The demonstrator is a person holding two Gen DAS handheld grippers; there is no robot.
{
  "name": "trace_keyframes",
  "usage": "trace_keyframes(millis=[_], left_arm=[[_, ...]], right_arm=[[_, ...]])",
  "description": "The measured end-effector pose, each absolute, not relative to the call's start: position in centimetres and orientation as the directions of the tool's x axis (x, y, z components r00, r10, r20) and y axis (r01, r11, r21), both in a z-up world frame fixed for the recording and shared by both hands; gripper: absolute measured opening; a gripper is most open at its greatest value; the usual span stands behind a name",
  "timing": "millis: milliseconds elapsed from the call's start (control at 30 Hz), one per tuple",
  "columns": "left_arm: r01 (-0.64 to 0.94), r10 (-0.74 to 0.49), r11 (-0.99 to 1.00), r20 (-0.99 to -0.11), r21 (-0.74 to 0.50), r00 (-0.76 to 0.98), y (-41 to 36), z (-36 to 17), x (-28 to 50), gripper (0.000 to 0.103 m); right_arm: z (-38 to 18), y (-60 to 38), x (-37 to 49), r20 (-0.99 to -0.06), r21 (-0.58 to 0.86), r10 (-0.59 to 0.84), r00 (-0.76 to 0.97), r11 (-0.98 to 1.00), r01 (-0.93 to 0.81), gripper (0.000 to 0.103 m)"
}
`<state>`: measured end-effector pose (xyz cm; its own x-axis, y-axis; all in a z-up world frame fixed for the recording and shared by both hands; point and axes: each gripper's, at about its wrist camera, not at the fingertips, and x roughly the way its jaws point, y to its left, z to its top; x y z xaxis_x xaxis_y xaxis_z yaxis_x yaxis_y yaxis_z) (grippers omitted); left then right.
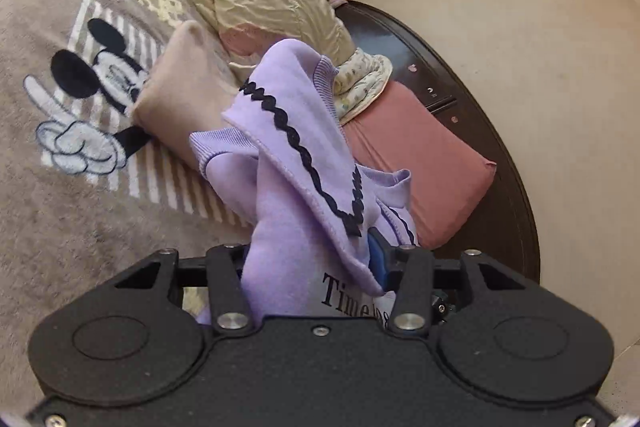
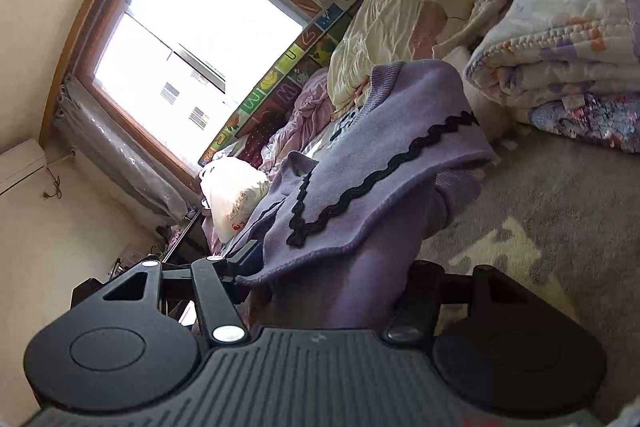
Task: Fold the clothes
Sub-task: 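Carry the folded sweatshirt with the left tool onto the beige folded garment, then open the left tool and withdraw it from the stacked sweatshirt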
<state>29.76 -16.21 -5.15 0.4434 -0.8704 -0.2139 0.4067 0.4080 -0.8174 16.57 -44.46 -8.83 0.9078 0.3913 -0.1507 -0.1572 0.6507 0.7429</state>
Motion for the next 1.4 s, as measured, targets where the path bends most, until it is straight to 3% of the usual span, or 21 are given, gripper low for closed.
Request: trace_keyframes(millis=[67, 367, 467, 600, 667, 700, 733, 800, 833, 867, 900, 1000, 1067, 1200, 1300, 1400], left_arm=[[0.438, -0.868, 0.393, -0.169, -0.808, 0.467, -17.1, -3.9, 31.9, 0.046], [0.572, -0.835, 0.352, 0.027, -0.741, 0.549, -20.1, -2.9, 37.7, 0.046], [0.576, -0.829, 0.336, 0.056, -0.745, 0.557, -20.7, -3.4, 39.4, 0.046], [0.552, -0.816, 0.31, 0.081, -0.774, 0.573, -21.3, -4.8, 41.8, 0.046], [0.488, -0.785, 0.359, 0.026, -0.795, 0.619, -21.6, -5.9, 43.3, 0.051], [0.38, -0.736, 0.463, -0.108, -0.801, 0.669, -22.4, -7.3, 44.8, 0.059], [0.241, -0.674, 0.568, -0.277, -0.787, 0.685, -23.1, -9.0, 46.0, 0.075], [0.083, -0.608, 0.649, -0.449, -0.757, 0.655, -23.3, -11.8, 46.6, 0.074], [0.116, -0.61, 0.644, -0.416, -0.756, 0.674, -22.7, -12.0, 45.8, 0.074], [0.152, -0.612, 0.648, -0.391, -0.747, 0.688, -22.1, -11.8, 45.0, 0.074], [0.17, -0.612, 0.654, -0.383, -0.737, 0.692, -21.5, -11.5, 44.3, 0.074], [0.168, -0.619, 0.632, -0.362, -0.757, 0.698, -19.5, -11.4, 43.0, 0.074], [0.169, -0.622, 0.634, -0.367, -0.755, 0.691, -18.5, -11.1, 42.1, 0.074], [0.228, -0.635, 0.665, -0.378, -0.711, 0.674, -17.1, -9.4, 39.0, 0.076], [0.291, -0.628, 0.719, -0.412, -0.631, 0.66, -16.7, -7.4, 35.3, 0.079], [0.366, -0.602, 0.78, -0.451, -0.507, 0.658, -16.1, -5.4, 30.5, 0.089]], right_arm=[[-7.4, -45.6, 18.8, -0.078, 0.715, 0.378, 0.923, 0.666, -0.212, 0.061], [-5.4, -47.8, 27.1, 0.068, 0.606, 0.307, 0.949, 0.743, -0.284, 0.061], [-5.0, -48.3, 28.5, 0.123, 0.548, 0.281, 0.952, 0.781, -0.301, 0.061], [-5.4, -49.3, 31.2, 0.123, 0.525, 0.269, 0.955, 0.799, -0.293, 0.061], [-5.9, -49.9, 32.6, 0.119, 0.549, 0.261, 0.958, 0.787, -0.282, 0.061], [-6.4, -50.2, 33.8, 0.088, 0.577, 0.256, 0.963, 0.775, -0.259, 0.061], [-7.1, -50.6, 35.4, 0.035, 0.613, 0.252, 0.967, 0.759, -0.22, 0.064], [-9.8, -51.0, 38.8, -0.186, 0.661, 0.223, 0.957, 0.749, -0.046, 0.08], [-11.3, -51.2, 40.6, -0.31, 0.665, 0.207, 0.928, 0.745, 0.056, 0.077], [-11.9, -51.0, 41.1, -0.361, 0.641, 0.183, 0.915, 0.761, 0.101, 0.062], [-11.7, -50.4, 40.4, -0.353, 0.603, 0.151, 0.923, 0.792, 0.101, 0.062], [-11.1, -48.7, 38.4, -0.325, 0.498, 0.075, 0.943, 0.861, 0.104, 0.068], [-10.6, -48.4, 37.1, -0.318, 0.487, 0.07, 0.946, 0.867, 0.1, 0.08], [-9.6, -47.8, 34.5, -0.304, 0.465, 0.061, 0.951, 0.88, 0.092, 0.08], [-8.8, -47.1, 32.0, -0.309, 0.454, 0.063, 0.949, 0.887, 0.089, 0.081], [-7.9, -45.6, 27.8, -0.368, 0.465, 0.089, 0.925, 0.88, 0.101, 0.09]])
